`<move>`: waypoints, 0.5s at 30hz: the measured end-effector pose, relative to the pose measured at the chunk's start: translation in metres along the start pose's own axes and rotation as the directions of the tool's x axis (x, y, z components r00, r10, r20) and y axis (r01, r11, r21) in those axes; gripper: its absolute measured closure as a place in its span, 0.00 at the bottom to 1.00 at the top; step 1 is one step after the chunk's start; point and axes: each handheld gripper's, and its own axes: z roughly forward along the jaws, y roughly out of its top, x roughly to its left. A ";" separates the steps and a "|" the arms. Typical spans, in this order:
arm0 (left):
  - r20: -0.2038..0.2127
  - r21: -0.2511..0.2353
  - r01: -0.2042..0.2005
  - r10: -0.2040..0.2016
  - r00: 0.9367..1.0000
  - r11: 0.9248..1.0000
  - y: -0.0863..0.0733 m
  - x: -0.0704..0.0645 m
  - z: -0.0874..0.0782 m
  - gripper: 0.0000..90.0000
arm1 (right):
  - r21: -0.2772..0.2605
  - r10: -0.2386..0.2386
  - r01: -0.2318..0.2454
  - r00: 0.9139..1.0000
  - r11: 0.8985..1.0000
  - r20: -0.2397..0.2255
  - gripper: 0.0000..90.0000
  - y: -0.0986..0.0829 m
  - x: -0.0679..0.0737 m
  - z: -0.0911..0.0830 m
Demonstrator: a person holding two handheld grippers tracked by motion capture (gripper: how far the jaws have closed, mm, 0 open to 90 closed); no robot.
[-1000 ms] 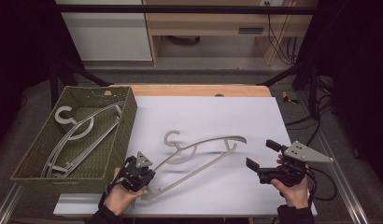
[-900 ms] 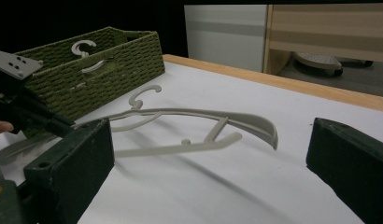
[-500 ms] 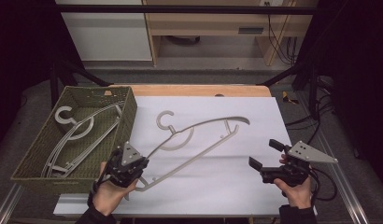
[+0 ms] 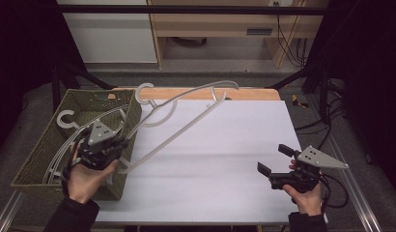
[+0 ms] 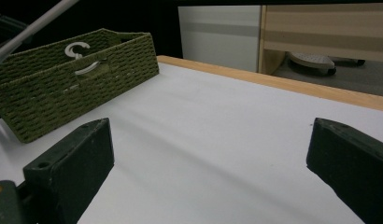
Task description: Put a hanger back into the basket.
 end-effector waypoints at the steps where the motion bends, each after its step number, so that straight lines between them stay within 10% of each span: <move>1: -0.008 -0.002 0.005 -0.005 1.000 1.000 0.000 0.006 -0.002 0.92 | 0.000 0.001 -0.001 1.000 1.000 0.001 0.01 0.000 0.000 0.000; 15: -0.139 -0.003 0.060 -0.059 0.989 0.998 -0.011 0.078 -0.016 0.92 | 0.014 -0.001 0.001 1.000 1.000 -0.003 0.01 -0.002 -0.001 0.005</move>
